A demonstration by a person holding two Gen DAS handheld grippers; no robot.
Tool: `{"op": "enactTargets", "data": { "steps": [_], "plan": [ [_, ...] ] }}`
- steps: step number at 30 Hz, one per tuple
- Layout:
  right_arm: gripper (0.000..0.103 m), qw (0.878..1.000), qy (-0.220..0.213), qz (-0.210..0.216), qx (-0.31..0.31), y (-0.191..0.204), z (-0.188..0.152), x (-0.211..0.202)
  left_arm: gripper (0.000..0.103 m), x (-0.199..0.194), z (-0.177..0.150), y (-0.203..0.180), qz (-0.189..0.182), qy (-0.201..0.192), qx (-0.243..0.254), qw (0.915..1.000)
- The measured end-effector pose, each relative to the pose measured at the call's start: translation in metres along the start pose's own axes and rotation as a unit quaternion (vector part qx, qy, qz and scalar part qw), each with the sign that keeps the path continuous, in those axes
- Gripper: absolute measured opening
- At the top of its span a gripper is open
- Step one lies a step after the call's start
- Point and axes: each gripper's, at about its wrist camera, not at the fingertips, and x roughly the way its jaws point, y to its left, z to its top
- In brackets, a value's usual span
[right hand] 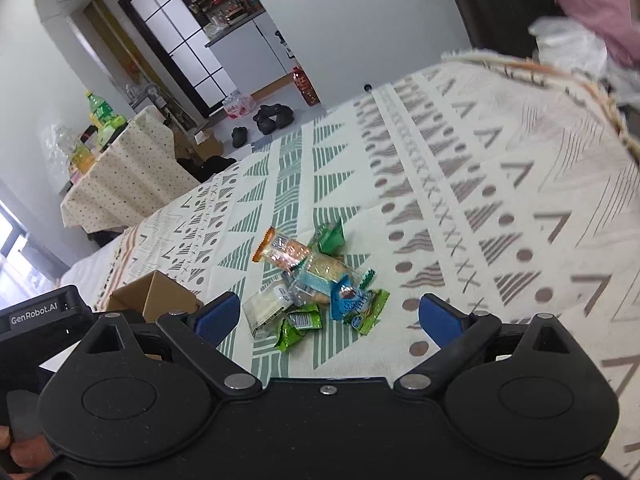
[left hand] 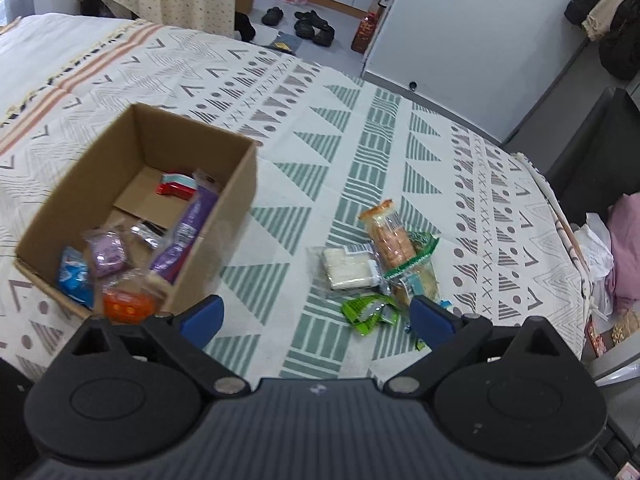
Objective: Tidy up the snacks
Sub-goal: 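Grasp the green wrapped candy with the left tool while the right tool grasps the blue candy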
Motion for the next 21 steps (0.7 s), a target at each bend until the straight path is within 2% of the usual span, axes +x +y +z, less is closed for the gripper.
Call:
{"op": "enactTargets", "data": {
  "steps": [3, 8, 13, 21],
  "plan": [
    [0.094, 1.000, 0.008, 0.005, 0.019, -0.009, 0.000, 0.011, 0.093, 0.015, -0.002, -0.006, 0.000, 0.011, -0.002, 0.9999],
    [0.076, 0.999, 0.032, 0.018, 0.028, -0.017, -0.001, 0.030, 0.083, 0.040, -0.004, -0.016, -0.002, 0.031, -0.006, 0.9995],
    [0.075, 0.998, 0.047, 0.021, 0.039, -0.025, 0.000, 0.048, 0.072, 0.065, -0.007, -0.025, 0.002, 0.049, -0.011, 0.9988],
    [0.074, 0.995, 0.066, 0.033, 0.061, -0.039, 0.000, 0.074, 0.068, 0.102, -0.008, -0.036, 0.002, 0.067, -0.018, 0.9976]
  ]
}}
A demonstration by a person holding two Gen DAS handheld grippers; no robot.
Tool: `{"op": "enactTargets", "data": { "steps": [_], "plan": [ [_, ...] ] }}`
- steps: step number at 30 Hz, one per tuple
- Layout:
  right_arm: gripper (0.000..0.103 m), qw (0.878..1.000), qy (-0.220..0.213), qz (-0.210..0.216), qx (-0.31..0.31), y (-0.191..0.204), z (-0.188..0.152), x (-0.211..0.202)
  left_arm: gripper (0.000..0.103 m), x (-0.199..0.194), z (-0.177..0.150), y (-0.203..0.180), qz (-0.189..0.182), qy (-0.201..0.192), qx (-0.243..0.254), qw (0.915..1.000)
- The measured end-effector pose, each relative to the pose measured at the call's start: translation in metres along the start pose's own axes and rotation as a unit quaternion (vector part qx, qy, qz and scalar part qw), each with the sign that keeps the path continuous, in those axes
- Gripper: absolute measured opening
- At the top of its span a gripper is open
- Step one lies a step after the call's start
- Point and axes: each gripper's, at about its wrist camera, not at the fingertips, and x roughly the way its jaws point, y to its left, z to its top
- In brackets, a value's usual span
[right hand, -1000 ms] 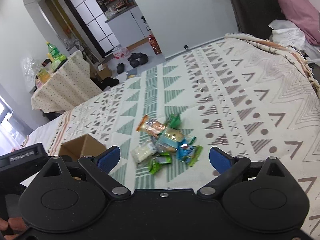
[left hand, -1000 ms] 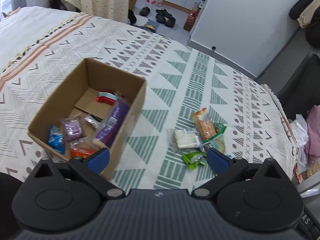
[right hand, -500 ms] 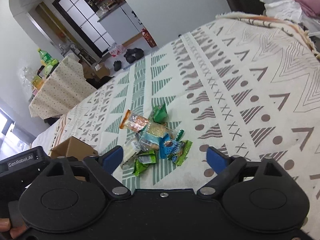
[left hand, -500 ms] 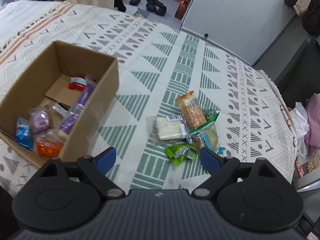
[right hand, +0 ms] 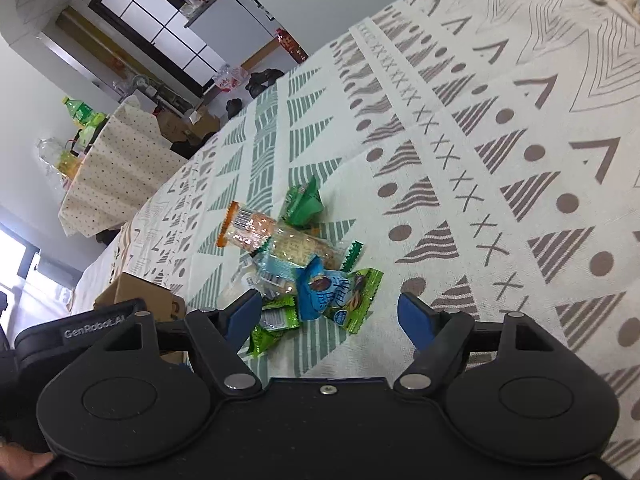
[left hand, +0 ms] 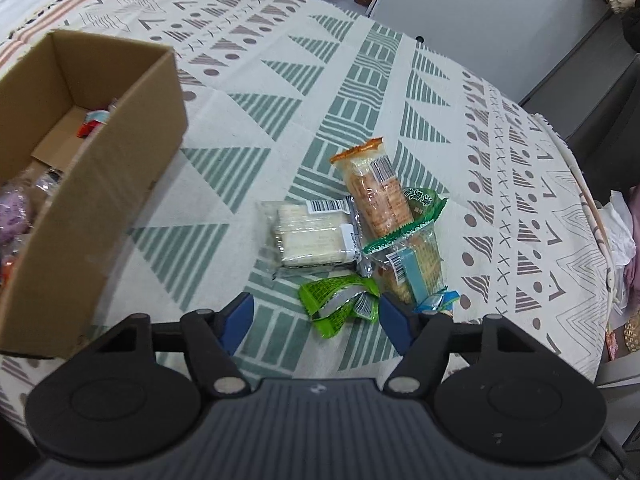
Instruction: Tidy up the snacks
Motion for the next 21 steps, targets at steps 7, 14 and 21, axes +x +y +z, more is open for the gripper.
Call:
{"op": "enactTargets", "data": {
  "steps": [7, 14, 21],
  "plan": [
    [0.073, 1.000, 0.013, 0.009, 0.011, -0.009, 0.005, 0.016, 0.065, 0.026, 0.001, -0.008, 0.001, 0.012, -0.008, 0.9999],
    [0.057, 0.999, 0.027, 0.017, 0.009, -0.010, 0.011, 0.037, 0.051, 0.047, -0.004, -0.006, 0.002, 0.038, -0.027, 0.9989],
    [0.034, 0.999, 0.037, 0.028, 0.001, -0.011, 0.006, 0.044, 0.034, 0.044, -0.005, -0.014, 0.024, 0.036, -0.005, 0.9991]
  ]
}}
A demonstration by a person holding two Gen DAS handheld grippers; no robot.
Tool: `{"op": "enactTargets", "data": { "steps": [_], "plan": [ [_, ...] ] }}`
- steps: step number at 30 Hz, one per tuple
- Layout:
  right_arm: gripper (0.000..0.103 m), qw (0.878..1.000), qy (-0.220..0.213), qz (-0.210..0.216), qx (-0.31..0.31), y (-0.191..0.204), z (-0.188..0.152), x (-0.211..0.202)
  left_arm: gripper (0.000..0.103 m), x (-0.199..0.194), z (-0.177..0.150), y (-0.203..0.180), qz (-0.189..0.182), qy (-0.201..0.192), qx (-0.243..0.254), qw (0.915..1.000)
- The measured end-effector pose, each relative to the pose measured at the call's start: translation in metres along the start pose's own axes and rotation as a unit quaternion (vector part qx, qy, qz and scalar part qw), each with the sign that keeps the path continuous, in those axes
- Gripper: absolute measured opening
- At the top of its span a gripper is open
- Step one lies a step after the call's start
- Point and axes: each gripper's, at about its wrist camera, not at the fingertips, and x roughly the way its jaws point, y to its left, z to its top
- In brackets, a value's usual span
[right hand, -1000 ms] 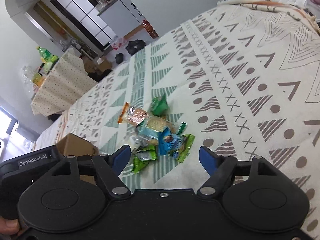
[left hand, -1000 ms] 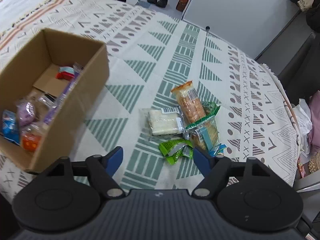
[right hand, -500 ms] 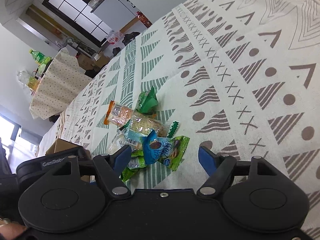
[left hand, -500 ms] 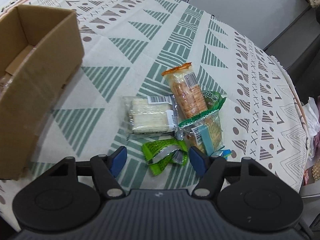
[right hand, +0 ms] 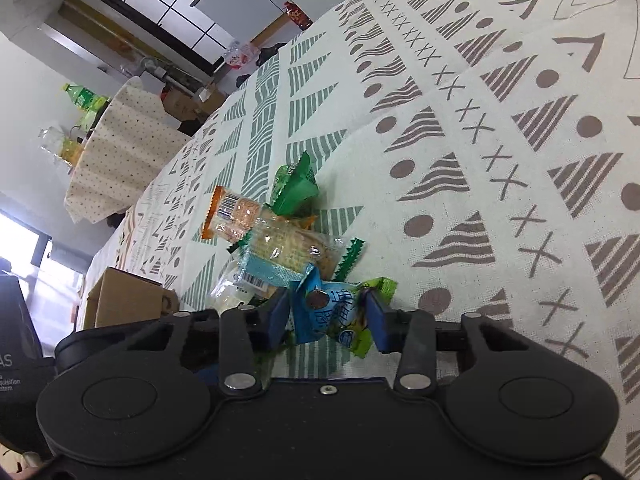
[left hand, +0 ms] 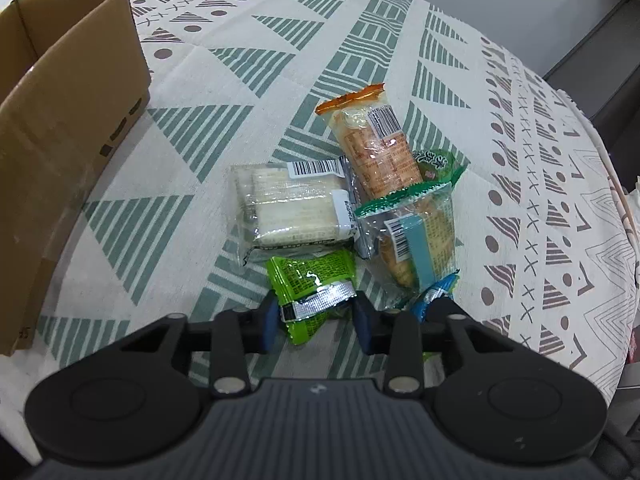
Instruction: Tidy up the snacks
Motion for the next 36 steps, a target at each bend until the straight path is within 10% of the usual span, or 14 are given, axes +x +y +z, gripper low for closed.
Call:
{"op": "enactTargets", "data": {
  "steps": [6, 9, 28, 30, 32, 36],
  "plan": [
    [0.025, 1.000, -0.005, 0.007, 0.004, -0.005, 0.000, -0.004, 0.029, -0.017, 0.002, 0.000, 0.010, -0.003, 0.008, 0.9999],
    [0.000, 0.999, -0.011, 0.019, 0.024, -0.011, 0.002, -0.013, 0.028, -0.027, 0.001, 0.005, 0.010, -0.007, 0.007, 0.9999],
    [0.000, 0.998, -0.050, 0.018, -0.015, 0.025, -0.018, -0.064, 0.028, -0.092, -0.011, 0.041, -0.021, -0.046, -0.010, 0.9987],
    [0.009, 0.999, -0.044, 0.003, -0.021, 0.030, -0.018, -0.058, 0.028, -0.096, -0.010, 0.046, -0.021, -0.050, -0.013, 0.9984],
    [0.043, 0.998, -0.047, -0.014, -0.031, 0.033, -0.017, -0.052, 0.028, -0.099, -0.008, 0.050, -0.019, -0.055, -0.014, 0.9982],
    [0.056, 0.997, -0.053, -0.028, -0.046, 0.038, -0.014, -0.043, 0.028, -0.098, -0.003, 0.056, -0.011, -0.061, -0.019, 0.9979]
  ]
}}
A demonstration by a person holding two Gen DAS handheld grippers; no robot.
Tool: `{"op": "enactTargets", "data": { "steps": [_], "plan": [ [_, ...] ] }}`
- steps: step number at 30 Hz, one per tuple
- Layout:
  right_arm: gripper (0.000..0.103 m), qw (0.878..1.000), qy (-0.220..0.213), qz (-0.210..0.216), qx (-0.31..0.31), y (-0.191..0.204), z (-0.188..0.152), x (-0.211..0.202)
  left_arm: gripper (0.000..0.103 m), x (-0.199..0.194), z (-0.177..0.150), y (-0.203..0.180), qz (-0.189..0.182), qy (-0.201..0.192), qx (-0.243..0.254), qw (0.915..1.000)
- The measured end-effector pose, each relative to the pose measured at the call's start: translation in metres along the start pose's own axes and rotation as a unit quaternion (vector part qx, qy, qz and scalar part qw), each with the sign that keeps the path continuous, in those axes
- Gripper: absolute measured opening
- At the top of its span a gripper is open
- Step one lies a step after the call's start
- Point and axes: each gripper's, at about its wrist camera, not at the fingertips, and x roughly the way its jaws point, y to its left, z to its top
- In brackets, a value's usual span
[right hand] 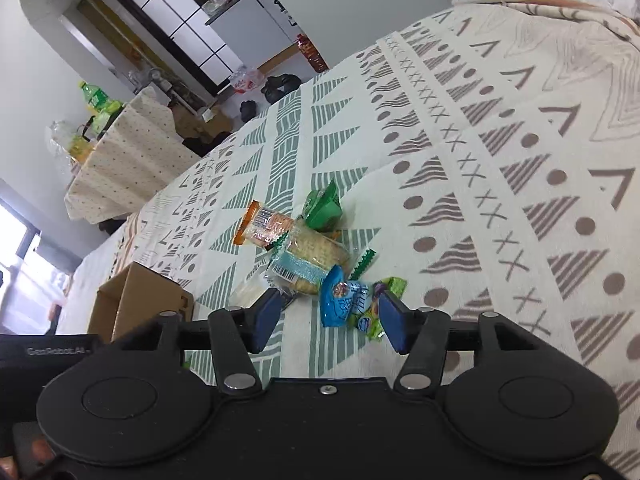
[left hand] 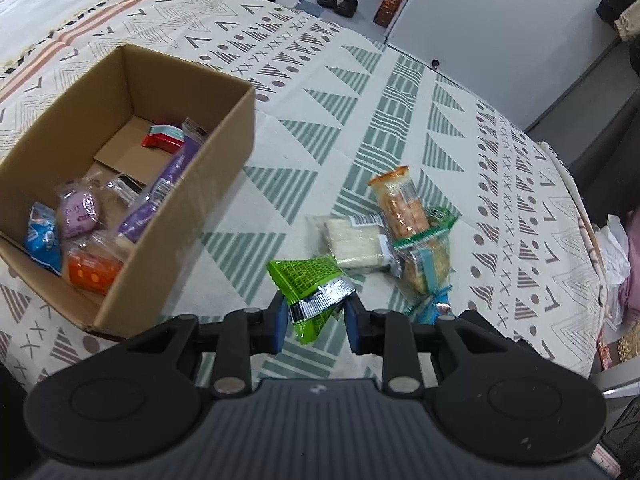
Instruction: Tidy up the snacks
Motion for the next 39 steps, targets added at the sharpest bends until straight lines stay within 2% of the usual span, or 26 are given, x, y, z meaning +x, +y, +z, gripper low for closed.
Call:
{"op": "enactTargets", "data": {
  "steps": [5, 13, 16, 18, 19, 25, 26, 37, 39],
  "plan": [
    [0.068, 1.000, 0.009, -0.015, -0.019, 0.003, -0.001, 0.015, 0.028, 0.011, 0.000, 0.004, 0.012, 0.005, -0.003, 0.9999],
    [0.069, 0.999, 0.018, -0.039, -0.020, -0.006, -0.001, 0.040, 0.028, 0.033, -0.002, 0.005, 0.037, 0.024, 0.003, 0.9990],
    [0.054, 0.999, 0.023, -0.035, -0.009, -0.015, -0.001, 0.045, 0.028, 0.037, -0.002, 0.002, 0.042, 0.026, 0.005, 0.9988],
    [0.034, 1.000, 0.018, -0.021, 0.001, -0.020, 0.000, 0.044, 0.028, 0.038, -0.002, 0.000, 0.043, 0.026, 0.007, 0.9987],
    [0.015, 1.000, 0.022, -0.013, 0.004, -0.021, 0.001, 0.045, 0.028, 0.038, -0.002, -0.002, 0.043, 0.026, 0.008, 0.9987],
    [0.009, 1.000, 0.029, 0.004, 0.000, -0.019, -0.002, 0.041, 0.028, 0.032, -0.004, -0.006, 0.039, 0.024, 0.009, 0.9989],
    [0.000, 1.000, 0.029, 0.006, 0.000, -0.018, -0.002, 0.040, 0.028, 0.031, -0.004, -0.006, 0.038, 0.023, 0.008, 0.9990],
    [0.001, 1.000, 0.009, 0.024, 0.002, -0.008, -0.005, 0.014, 0.028, 0.006, -0.008, -0.001, 0.022, 0.003, 0.000, 0.9998],
    [0.010, 1.000, 0.006, 0.017, 0.003, -0.006, -0.002, 0.016, 0.028, 0.004, -0.009, 0.000, 0.020, -0.002, 0.001, 0.9998]
  ]
}}
